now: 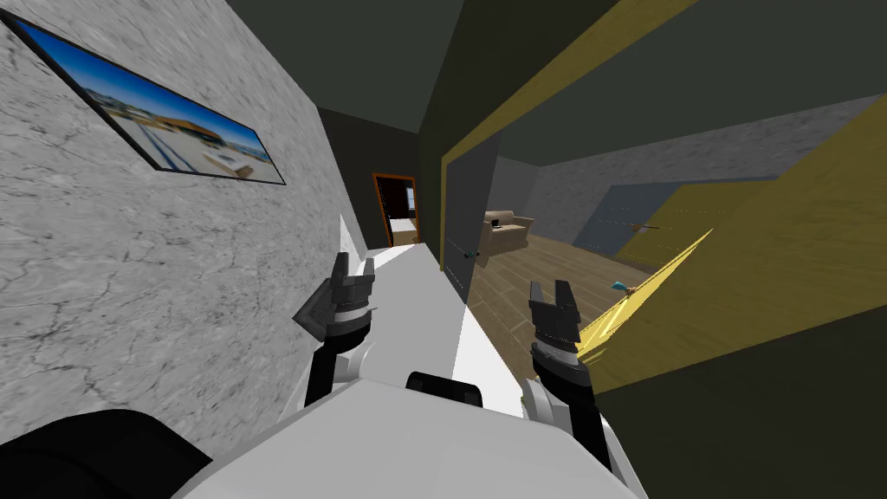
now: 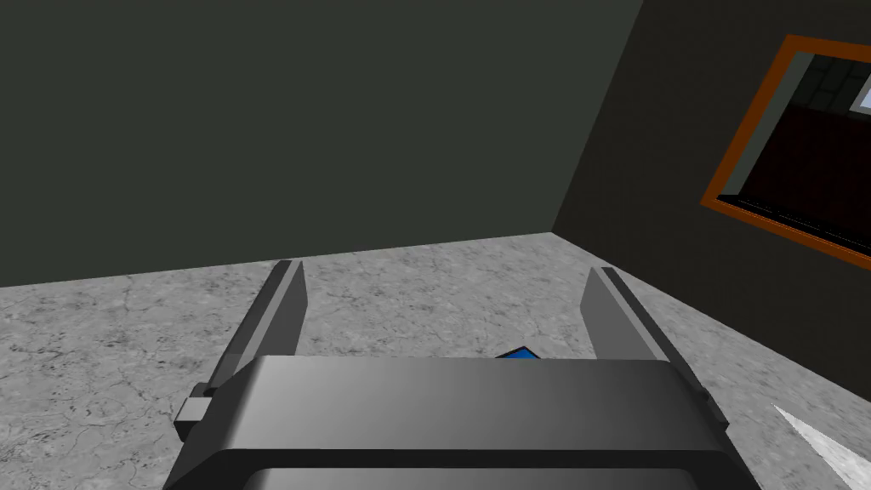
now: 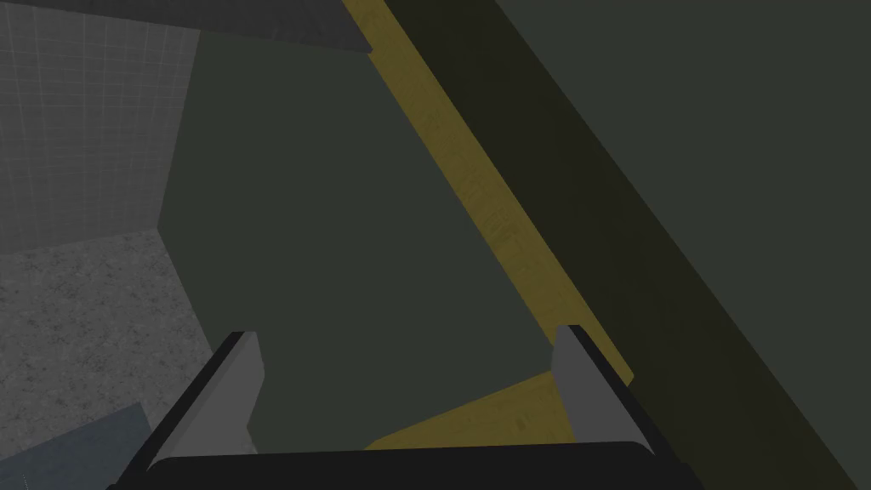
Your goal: Push the door open
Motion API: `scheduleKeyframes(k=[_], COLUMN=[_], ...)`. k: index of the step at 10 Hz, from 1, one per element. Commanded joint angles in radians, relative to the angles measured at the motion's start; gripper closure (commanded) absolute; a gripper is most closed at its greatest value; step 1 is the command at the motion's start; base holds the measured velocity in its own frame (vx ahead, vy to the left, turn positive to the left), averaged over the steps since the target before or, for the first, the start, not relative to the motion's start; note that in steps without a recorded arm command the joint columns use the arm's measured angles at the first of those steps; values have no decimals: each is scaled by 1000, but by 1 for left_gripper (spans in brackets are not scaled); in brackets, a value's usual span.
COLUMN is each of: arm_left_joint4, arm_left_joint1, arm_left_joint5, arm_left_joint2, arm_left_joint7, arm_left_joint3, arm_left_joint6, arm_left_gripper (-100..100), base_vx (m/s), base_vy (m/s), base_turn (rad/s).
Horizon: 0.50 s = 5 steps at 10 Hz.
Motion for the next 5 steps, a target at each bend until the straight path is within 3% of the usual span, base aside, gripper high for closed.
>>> scheduleKeyframes(k=[1,5], arm_left_joint4=[30,104], arm_left_joint1=[-14,-47], arm_left_joint5=[0,1], arm_left_joint2=[10,31], arm_left_joint7=[-16,-57], arm_left_joint3=[-13,-44], arm_left_joint6=[-7,-26], arm_left_gripper=[-100,-100], base_vx=[36,86], base_vy=[-10,9], base_turn=[-45,-26])
